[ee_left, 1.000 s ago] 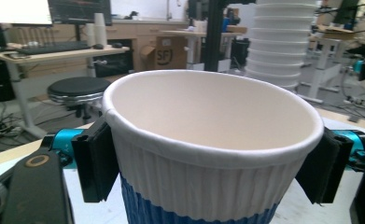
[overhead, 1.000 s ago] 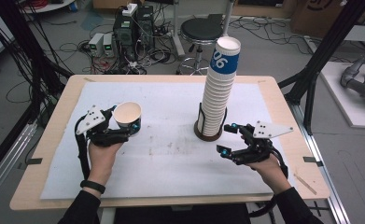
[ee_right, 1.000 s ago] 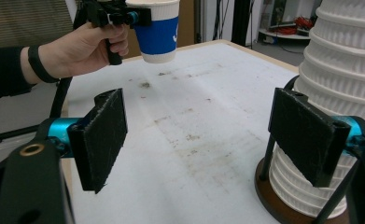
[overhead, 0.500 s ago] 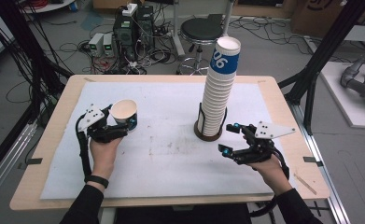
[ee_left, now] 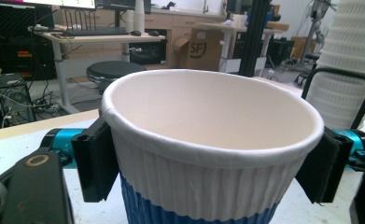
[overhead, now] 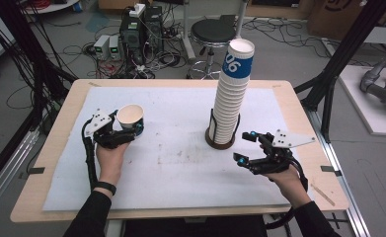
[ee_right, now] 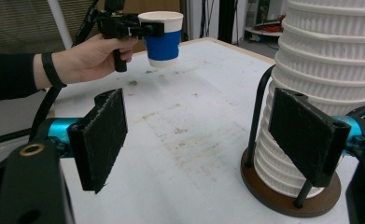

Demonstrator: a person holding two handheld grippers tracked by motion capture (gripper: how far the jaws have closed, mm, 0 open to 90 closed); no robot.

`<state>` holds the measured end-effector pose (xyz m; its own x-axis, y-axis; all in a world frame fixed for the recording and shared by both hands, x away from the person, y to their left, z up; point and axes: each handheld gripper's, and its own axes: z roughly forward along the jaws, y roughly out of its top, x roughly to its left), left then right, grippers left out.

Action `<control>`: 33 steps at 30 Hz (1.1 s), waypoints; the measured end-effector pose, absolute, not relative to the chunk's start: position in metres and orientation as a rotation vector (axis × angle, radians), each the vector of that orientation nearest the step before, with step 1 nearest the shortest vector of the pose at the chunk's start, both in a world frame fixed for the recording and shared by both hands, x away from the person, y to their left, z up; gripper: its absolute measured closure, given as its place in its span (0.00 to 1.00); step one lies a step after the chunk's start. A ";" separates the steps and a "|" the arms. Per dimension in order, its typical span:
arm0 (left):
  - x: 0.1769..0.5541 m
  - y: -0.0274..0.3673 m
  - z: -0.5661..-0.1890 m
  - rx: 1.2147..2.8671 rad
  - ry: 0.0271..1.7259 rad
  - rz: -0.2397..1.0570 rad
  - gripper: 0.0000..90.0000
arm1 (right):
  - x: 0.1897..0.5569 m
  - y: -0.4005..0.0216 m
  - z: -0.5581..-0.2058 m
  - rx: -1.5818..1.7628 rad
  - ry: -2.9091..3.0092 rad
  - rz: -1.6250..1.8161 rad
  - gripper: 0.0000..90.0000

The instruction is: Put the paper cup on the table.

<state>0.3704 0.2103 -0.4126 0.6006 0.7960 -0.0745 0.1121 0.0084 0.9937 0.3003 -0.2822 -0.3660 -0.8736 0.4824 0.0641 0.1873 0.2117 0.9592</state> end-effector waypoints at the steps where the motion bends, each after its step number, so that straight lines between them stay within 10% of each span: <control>1: 0.371 0.210 -0.414 1.498 0.806 0.643 0.23 | 0.301 -0.283 -0.366 0.631 2.235 1.714 0.22; 33: 0.390 0.210 -0.440 1.601 0.919 0.617 0.24 | 0.300 -0.287 -0.369 0.660 2.223 1.711 0.22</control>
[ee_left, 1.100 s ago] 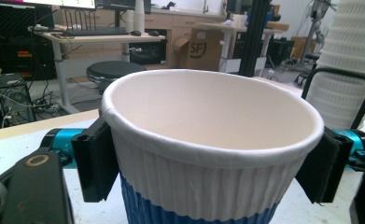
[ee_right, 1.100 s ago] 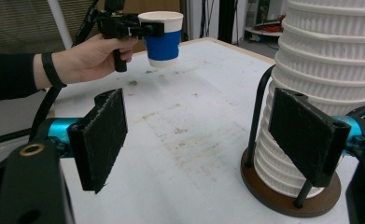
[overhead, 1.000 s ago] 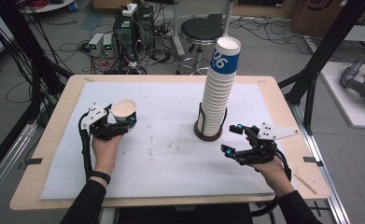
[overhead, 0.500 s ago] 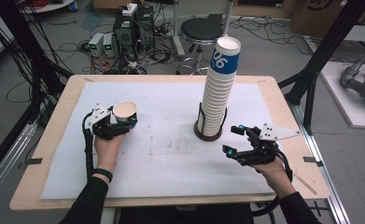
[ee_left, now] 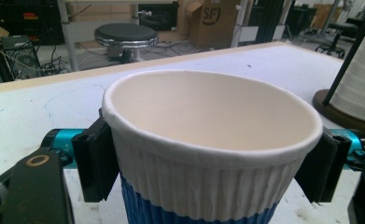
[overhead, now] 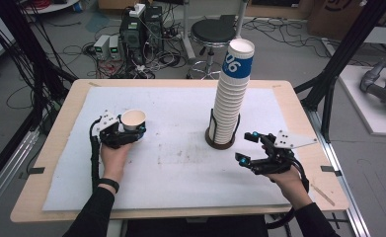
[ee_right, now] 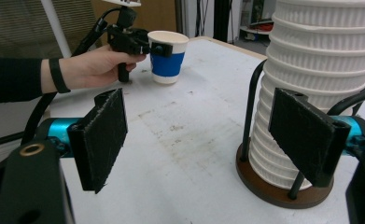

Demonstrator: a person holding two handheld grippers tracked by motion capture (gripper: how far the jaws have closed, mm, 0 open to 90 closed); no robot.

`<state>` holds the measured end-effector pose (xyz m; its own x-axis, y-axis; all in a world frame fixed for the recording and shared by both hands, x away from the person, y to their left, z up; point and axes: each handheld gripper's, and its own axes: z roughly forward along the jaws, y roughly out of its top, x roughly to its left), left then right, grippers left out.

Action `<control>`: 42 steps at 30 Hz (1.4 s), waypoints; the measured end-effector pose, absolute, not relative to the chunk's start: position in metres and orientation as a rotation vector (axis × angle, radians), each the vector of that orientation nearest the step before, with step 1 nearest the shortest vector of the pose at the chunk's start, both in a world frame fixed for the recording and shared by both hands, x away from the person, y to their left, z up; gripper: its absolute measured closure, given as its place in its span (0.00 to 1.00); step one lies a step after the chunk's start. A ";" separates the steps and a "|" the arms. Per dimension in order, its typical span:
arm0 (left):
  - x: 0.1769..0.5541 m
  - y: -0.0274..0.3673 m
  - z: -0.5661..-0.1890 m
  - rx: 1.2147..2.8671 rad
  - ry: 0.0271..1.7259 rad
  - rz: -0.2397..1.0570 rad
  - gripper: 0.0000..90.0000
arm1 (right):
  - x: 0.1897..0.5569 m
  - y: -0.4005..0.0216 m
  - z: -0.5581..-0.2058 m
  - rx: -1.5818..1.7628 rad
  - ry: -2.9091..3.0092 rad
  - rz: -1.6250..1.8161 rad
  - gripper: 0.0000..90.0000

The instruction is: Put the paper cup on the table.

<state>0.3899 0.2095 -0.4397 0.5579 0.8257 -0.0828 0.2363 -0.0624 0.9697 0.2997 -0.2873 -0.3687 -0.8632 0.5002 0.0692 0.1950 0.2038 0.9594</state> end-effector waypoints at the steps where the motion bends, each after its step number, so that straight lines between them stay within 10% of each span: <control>1: 0.390 0.209 -0.440 1.602 0.923 0.615 0.24 | 0.300 -0.287 -0.369 0.667 2.223 1.711 0.22; 42: 0.378 0.211 -0.442 1.687 0.964 0.614 0.18 | 0.306 -0.277 -0.370 0.630 2.254 1.714 0.22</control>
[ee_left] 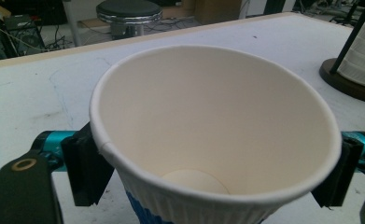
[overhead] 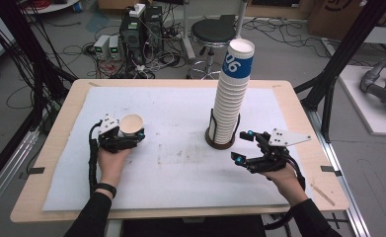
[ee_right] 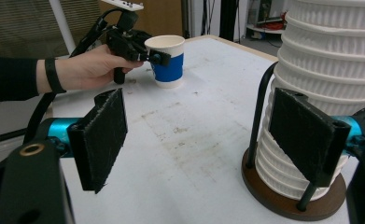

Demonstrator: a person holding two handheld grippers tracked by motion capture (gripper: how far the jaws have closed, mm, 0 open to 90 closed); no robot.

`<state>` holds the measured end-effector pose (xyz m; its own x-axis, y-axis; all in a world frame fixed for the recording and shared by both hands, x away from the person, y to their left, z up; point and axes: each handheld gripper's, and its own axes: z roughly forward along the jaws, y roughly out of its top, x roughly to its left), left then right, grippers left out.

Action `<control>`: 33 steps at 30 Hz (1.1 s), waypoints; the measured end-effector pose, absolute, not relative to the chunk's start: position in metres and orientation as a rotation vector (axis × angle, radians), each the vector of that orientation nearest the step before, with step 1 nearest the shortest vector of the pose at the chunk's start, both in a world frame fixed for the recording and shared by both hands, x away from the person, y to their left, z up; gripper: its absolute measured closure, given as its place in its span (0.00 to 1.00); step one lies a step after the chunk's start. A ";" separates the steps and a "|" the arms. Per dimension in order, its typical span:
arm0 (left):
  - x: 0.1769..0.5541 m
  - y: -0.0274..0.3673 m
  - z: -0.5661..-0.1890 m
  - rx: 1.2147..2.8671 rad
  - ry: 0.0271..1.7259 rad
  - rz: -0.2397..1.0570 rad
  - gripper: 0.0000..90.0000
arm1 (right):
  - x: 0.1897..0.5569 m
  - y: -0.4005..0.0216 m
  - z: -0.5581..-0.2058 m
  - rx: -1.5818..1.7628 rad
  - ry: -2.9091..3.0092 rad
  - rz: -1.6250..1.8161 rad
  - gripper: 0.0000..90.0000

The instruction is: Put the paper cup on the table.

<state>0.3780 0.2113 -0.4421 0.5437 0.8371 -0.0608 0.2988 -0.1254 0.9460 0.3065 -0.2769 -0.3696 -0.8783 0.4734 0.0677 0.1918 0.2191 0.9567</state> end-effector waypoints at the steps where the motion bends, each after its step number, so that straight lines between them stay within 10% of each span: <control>1: 0.378 0.212 -0.442 1.686 0.969 0.618 0.17 | 0.307 -0.277 -0.370 0.625 2.256 1.713 0.22; 33: 0.325 0.222 -0.420 1.620 1.062 0.655 0.12 | 0.319 -0.267 -0.370 0.582 2.294 1.710 0.22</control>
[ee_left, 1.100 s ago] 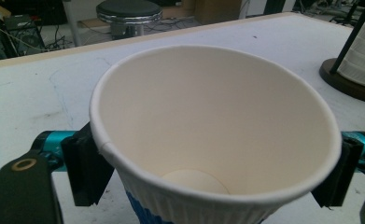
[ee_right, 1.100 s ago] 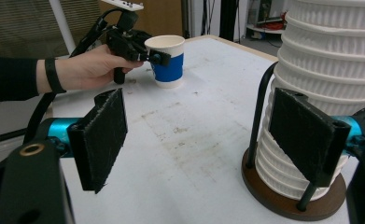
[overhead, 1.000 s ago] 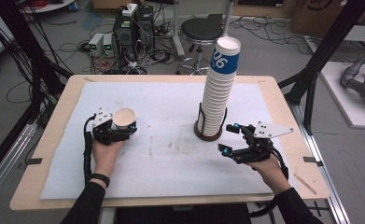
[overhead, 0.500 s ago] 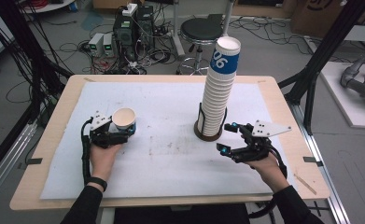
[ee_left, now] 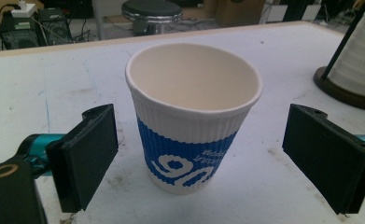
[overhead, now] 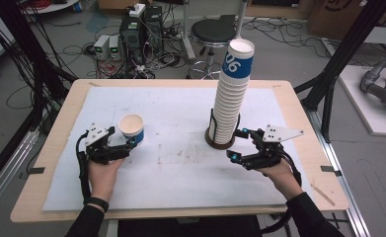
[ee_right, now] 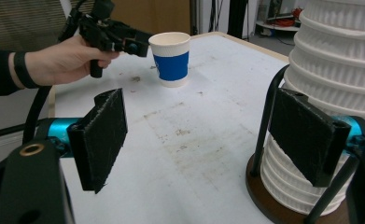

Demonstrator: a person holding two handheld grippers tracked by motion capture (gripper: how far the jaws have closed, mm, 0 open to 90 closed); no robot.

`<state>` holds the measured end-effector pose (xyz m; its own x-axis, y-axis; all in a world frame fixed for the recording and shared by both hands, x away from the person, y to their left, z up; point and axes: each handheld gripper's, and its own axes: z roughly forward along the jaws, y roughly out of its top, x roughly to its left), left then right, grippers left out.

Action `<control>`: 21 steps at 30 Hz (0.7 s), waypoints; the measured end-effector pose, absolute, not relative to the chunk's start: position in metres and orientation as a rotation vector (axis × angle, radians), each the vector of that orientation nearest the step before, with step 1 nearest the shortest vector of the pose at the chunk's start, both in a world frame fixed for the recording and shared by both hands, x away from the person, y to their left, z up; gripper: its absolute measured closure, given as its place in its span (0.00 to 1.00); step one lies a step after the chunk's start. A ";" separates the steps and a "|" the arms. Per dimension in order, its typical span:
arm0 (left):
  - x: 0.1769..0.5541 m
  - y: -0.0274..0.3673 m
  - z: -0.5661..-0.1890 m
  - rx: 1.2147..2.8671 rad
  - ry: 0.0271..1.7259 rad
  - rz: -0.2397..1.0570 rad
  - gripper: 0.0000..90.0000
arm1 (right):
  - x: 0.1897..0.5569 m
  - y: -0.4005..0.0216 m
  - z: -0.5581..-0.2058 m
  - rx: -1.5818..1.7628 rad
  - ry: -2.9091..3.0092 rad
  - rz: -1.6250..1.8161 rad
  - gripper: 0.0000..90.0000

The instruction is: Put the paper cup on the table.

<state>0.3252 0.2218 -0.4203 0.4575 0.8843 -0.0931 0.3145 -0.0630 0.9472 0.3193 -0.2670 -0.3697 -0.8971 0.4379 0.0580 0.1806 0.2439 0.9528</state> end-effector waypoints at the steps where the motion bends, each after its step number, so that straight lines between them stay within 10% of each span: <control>1: 0.323 0.222 -0.418 1.617 1.055 0.654 0.12 | 0.319 -0.267 -0.370 0.590 2.298 1.712 0.22; 21: 0.298 0.173 -0.389 1.658 0.718 0.606 0.12 | 0.318 -0.275 -0.380 0.688 2.255 1.683 0.22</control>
